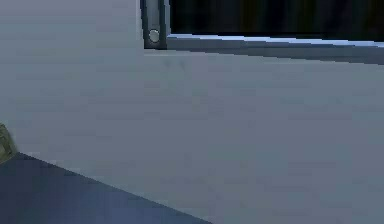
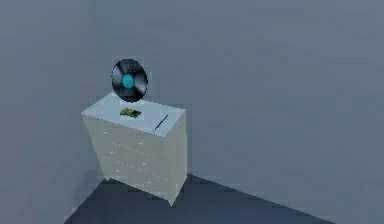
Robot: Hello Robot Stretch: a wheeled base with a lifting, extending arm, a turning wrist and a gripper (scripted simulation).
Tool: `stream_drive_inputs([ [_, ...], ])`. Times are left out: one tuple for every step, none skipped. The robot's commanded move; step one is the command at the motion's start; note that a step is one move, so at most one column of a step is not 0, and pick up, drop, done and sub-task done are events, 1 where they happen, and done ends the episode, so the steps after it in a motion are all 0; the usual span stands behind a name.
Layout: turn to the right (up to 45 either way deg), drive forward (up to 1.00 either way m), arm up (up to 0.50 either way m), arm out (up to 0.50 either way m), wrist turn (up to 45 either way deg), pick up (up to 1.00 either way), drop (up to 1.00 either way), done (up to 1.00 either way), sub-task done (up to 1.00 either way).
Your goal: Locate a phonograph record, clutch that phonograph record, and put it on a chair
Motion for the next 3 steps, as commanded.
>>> stream_drive_inputs([
  [-24.0, 0.00, 0.00, 0.00, 0.0, 0.00, 0.00, 0.00, 0.00],
  [0.0, 0.20, 0.00, 0.00, 0.0, 0.00, 0.00, 0.00, 0.00],
  [-42.0, 0.00, 0.00, 0.00, 0.0, 0.00, 0.00, 0.00, 0.00],
])
